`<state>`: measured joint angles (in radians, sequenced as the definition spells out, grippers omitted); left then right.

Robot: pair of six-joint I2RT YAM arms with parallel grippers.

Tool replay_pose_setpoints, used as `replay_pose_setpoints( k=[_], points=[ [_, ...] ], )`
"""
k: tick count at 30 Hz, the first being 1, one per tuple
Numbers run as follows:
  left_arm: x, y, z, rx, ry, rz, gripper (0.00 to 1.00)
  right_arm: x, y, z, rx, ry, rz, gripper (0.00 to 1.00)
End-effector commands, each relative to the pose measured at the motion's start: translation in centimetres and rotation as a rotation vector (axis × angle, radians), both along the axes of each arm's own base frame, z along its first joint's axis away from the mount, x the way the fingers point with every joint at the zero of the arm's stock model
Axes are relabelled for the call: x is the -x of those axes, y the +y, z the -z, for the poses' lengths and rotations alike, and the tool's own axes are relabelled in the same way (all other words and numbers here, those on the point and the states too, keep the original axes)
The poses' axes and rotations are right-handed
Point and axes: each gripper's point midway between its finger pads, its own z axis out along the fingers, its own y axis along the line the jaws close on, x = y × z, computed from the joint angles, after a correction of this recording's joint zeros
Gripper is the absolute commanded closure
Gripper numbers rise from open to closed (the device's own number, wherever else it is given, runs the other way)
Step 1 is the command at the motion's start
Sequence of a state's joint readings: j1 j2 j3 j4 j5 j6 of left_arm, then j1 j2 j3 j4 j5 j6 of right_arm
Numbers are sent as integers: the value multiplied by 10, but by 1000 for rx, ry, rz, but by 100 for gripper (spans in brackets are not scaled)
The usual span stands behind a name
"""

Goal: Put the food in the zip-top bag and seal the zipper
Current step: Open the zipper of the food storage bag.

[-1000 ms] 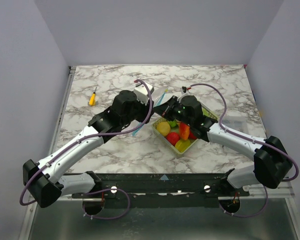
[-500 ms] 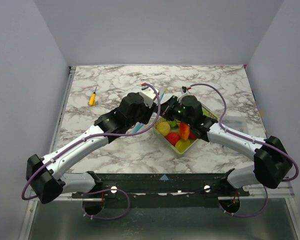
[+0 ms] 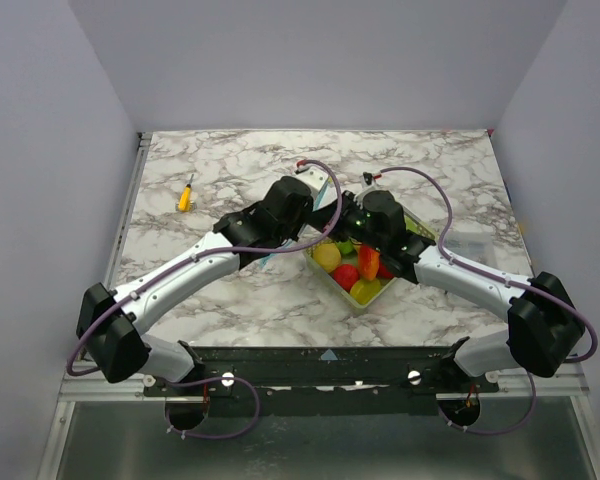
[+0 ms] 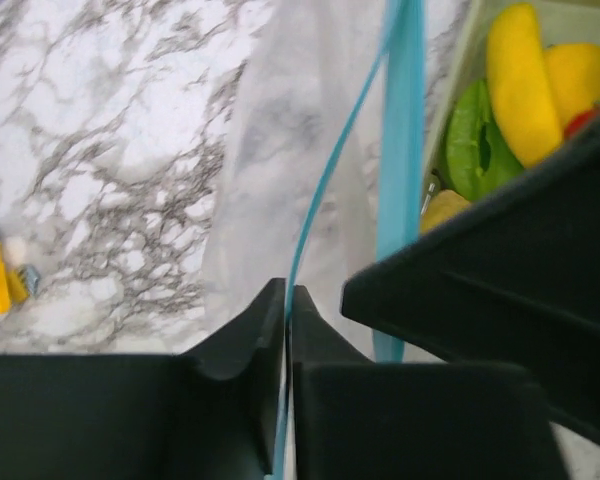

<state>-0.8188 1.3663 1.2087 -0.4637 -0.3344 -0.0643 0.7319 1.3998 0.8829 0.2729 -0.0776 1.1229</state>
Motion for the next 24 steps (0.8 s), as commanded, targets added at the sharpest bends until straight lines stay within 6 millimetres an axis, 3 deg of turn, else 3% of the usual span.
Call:
replay_pose_setpoints(
  k=[1,4,6,11,15,19,24],
  points=[
    [-21,37,-22,-143,-96,-189,100,-2,11,-16,-30,-31,-26,100],
    [-33,70,-45,-213,-171,-340,100,-8,12,-4,-1,-16,-18,100],
    [-37,81,-54,-204,-185,-381,100,-10,14,6,13,0,-16,100],
    [-42,101,-49,-155,-167,-464,100,-15,22,33,50,34,-32,100],
    [-37,97,-29,-117,-131,-439,100,-15,25,45,112,22,-72,99],
    [-34,90,-3,-109,-85,-408,100,-18,21,47,243,10,-94,86],
    [-36,80,1,-91,-38,-394,100,-10,4,39,347,0,-103,72]
  ],
)
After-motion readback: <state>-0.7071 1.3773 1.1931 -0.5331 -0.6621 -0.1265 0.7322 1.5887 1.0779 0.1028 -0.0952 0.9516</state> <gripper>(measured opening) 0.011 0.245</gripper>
